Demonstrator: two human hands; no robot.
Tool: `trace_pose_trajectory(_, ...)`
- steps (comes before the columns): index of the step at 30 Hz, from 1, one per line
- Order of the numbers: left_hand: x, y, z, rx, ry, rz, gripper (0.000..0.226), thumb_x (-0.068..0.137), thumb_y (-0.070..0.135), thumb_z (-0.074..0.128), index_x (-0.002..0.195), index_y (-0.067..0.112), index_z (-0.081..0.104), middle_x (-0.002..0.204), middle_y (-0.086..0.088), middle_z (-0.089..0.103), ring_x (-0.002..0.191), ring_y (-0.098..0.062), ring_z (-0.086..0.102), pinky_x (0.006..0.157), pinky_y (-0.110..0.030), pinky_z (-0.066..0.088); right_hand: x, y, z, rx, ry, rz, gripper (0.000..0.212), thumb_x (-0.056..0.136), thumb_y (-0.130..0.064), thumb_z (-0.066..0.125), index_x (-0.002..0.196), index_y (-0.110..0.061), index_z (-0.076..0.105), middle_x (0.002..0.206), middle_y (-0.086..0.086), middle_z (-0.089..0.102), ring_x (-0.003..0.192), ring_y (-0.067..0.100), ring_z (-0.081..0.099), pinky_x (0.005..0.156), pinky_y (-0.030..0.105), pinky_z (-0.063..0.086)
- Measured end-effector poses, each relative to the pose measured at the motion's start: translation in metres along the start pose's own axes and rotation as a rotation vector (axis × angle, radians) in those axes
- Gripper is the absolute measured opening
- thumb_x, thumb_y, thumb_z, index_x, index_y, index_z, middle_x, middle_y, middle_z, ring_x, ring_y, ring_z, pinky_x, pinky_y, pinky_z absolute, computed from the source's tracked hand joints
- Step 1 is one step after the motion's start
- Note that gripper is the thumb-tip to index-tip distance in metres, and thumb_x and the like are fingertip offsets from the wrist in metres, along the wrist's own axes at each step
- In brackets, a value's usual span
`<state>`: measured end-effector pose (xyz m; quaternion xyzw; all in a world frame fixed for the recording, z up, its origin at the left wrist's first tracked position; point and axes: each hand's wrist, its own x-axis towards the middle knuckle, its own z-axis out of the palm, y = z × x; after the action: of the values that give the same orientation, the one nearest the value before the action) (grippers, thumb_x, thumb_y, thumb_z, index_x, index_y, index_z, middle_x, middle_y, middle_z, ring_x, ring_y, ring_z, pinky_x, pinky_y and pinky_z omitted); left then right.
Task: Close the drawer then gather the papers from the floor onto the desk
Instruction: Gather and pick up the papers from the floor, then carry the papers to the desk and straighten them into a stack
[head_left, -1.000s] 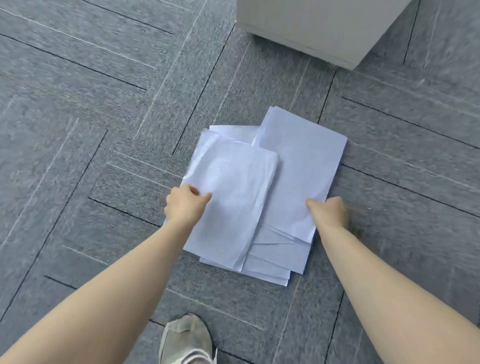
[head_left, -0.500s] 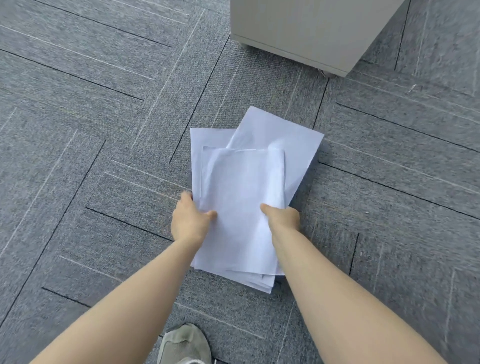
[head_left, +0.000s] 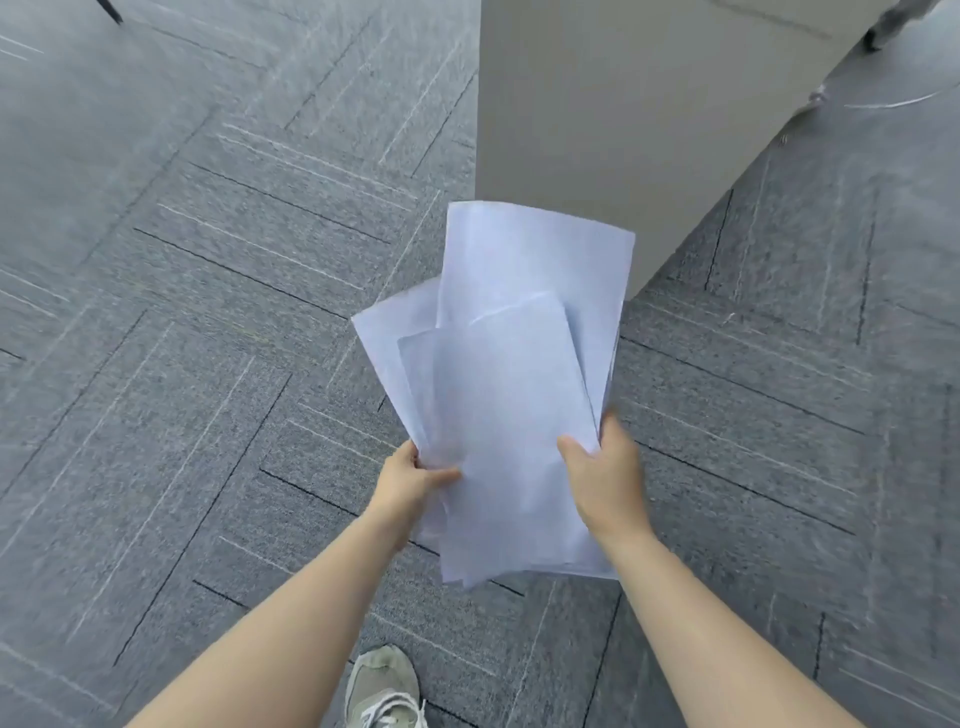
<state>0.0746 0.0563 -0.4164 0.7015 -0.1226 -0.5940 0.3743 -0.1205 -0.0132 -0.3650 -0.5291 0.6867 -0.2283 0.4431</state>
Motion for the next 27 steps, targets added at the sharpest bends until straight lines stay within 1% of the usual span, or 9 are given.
trace_pose_trajectory(4, -0.102, 0.119, -0.009, -0.193, 0.069, 0.034, 0.038, 0.056, 0.007, 0.074, 0.093, 0.013, 0.071, 0.093, -0.01, 0.078, 0.091, -0.034, 0.072, 0.084, -0.047, 0.056, -0.049, -0.142, -0.071, 0.039, -0.051, -0.13, 0.015, 0.086, -0.018, 0.062, 0.101, -0.022, 0.063, 0.093, -0.009, 0.073, 0.087, 0.019, 0.069, 0.077, 0.038, 0.054)
trace_pose_trajectory(7, -0.178, 0.237, -0.015, -0.302, 0.078, 0.133, 0.035, 0.059, 0.008, 0.076, 0.094, 0.009, 0.072, 0.087, -0.007, 0.079, 0.082, -0.03, 0.072, 0.075, -0.04, 0.057, -0.082, -0.259, -0.128, 0.112, -0.061, -0.208, 0.003, 0.087, -0.024, 0.062, 0.086, -0.026, 0.06, 0.077, -0.014, 0.069, 0.069, 0.018, 0.064, 0.064, 0.04, 0.052)
trace_pose_trajectory(10, -0.251, 0.37, -0.007, -0.313, 0.004, 0.286, 0.028, 0.061, 0.01, 0.075, 0.089, 0.008, 0.071, 0.081, -0.005, 0.078, 0.074, -0.026, 0.072, 0.062, -0.033, 0.056, -0.105, -0.377, -0.193, 0.246, 0.014, -0.226, 0.029, 0.083, -0.02, 0.065, 0.066, -0.033, 0.044, 0.058, -0.012, 0.045, 0.057, 0.016, 0.04, 0.06, 0.034, 0.037)
trace_pose_trajectory(13, -0.308, 0.493, 0.014, -0.264, -0.05, 0.436, 0.025, 0.064, 0.011, 0.074, 0.088, 0.006, 0.071, 0.074, -0.003, 0.076, 0.067, -0.024, 0.07, 0.054, -0.03, 0.054, -0.106, -0.479, -0.256, 0.422, 0.087, -0.263, 0.016, 0.08, -0.005, 0.061, 0.086, -0.02, 0.059, 0.078, 0.01, 0.063, 0.071, 0.037, 0.053, 0.063, 0.039, 0.044)
trace_pose_trajectory(15, -0.333, 0.559, 0.037, -0.234, -0.071, 0.533, 0.021, 0.069, 0.007, 0.075, 0.089, 0.004, 0.071, 0.067, -0.001, 0.073, 0.065, -0.025, 0.066, 0.049, -0.027, 0.051, -0.097, -0.53, -0.294, 0.496, 0.176, -0.302, 0.022, 0.078, 0.001, 0.06, 0.095, -0.013, 0.06, 0.09, 0.019, 0.065, 0.079, 0.04, 0.058, 0.063, 0.044, 0.049)
trace_pose_trajectory(19, -0.354, 0.65, 0.097, -0.221, -0.124, 0.664, 0.013, 0.079, 0.002, 0.072, 0.092, 0.004, 0.071, 0.066, 0.003, 0.074, 0.057, -0.013, 0.069, 0.047, -0.023, 0.052, -0.065, -0.593, -0.36, 0.651, 0.311, -0.322, 0.024, 0.077, 0.007, 0.063, 0.077, -0.016, 0.06, 0.072, 0.001, 0.06, 0.061, 0.015, 0.048, 0.054, 0.025, 0.04)
trace_pose_trajectory(21, -0.35, 0.679, 0.133, -0.208, -0.124, 0.704, 0.016, 0.077, 0.005, 0.074, 0.093, 0.007, 0.071, 0.07, 0.002, 0.072, 0.056, -0.009, 0.068, 0.047, -0.02, 0.05, -0.041, -0.604, -0.39, 0.708, 0.325, -0.28, 0.024, 0.077, 0.001, 0.069, 0.067, -0.016, 0.056, 0.071, 0.004, 0.056, 0.058, 0.013, 0.049, 0.051, 0.024, 0.039)
trace_pose_trajectory(23, -0.339, 0.703, 0.17, -0.21, -0.119, 0.722, 0.018, 0.073, 0.008, 0.076, 0.09, 0.01, 0.072, 0.074, 0.0, 0.071, 0.062, -0.014, 0.066, 0.048, -0.019, 0.05, -0.011, -0.606, -0.419, 0.751, 0.333, -0.266, 0.023, 0.077, -0.001, 0.07, 0.064, -0.017, 0.06, 0.069, 0.003, 0.059, 0.05, 0.008, 0.052, 0.045, 0.017, 0.04)
trace_pose_trajectory(27, -0.308, 0.743, 0.249, -0.213, -0.102, 0.747, 0.017, 0.073, 0.004, 0.077, 0.077, 0.017, 0.068, 0.075, -0.002, 0.07, 0.066, -0.019, 0.063, 0.054, -0.024, 0.051, 0.059, -0.604, -0.478, 0.765, 0.327, -0.297, 0.01, 0.078, -0.002, 0.068, 0.071, -0.008, 0.066, 0.073, -0.001, 0.061, 0.065, 0.012, 0.052, 0.047, 0.015, 0.041)
